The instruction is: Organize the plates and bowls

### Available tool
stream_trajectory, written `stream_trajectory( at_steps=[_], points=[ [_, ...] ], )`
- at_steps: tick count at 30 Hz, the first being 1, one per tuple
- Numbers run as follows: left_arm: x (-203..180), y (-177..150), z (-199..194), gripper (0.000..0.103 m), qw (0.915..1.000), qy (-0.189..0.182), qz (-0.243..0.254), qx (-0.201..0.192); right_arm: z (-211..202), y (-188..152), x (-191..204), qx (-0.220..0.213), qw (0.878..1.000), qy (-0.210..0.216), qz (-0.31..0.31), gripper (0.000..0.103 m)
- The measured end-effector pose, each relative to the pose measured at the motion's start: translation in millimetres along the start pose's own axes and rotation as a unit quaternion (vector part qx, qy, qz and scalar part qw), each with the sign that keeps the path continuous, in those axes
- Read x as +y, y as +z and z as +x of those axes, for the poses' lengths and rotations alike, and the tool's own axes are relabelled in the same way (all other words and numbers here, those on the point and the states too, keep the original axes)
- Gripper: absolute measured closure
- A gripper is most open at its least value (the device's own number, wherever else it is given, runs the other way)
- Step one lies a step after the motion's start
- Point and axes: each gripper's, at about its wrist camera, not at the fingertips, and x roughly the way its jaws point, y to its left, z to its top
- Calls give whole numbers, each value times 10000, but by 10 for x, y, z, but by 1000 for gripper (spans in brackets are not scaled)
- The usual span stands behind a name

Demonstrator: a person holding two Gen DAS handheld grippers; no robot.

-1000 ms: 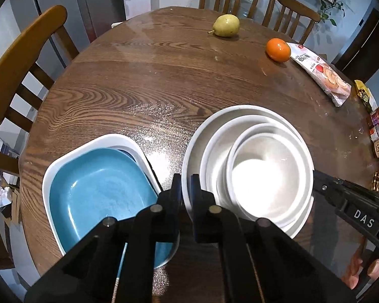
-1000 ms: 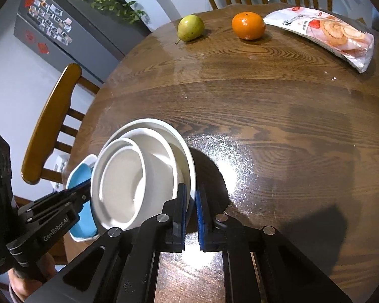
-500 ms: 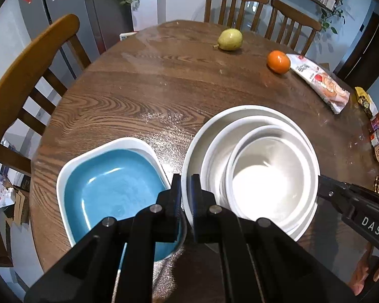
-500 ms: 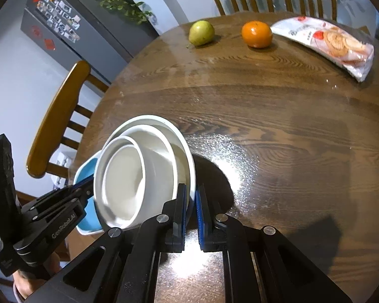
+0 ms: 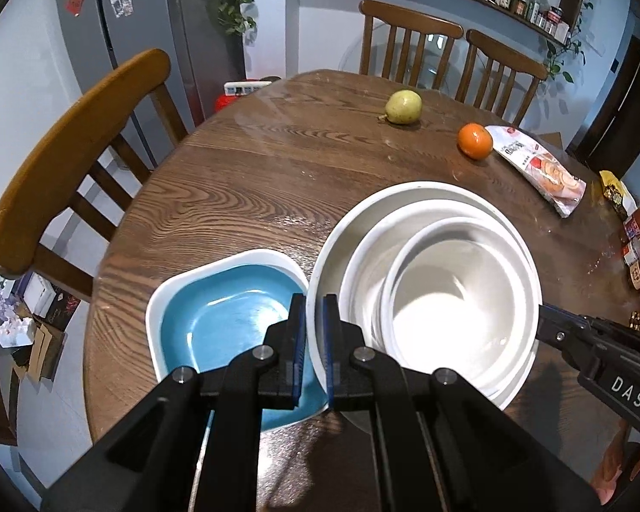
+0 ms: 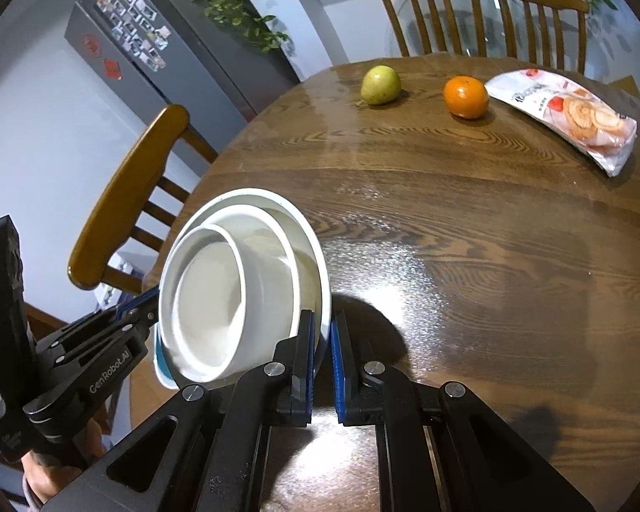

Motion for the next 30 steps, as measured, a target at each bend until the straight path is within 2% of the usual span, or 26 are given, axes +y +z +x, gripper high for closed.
stream_trajectory(
  at_steps=[9, 18, 30],
  points=[
    [246, -51, -174, 100, 9994, 187, -231, -154, 16, 17, 282, 3, 9995, 149, -265, 92],
    [516, -119, -220, 100, 9980, 381, -474, -144, 166, 16, 551, 145, 9982, 304, -496, 92],
    [841, -194, 5, 100, 9954, 554, -761, 195, 524, 18, 745, 563, 9957, 344, -645, 92]
  ],
)
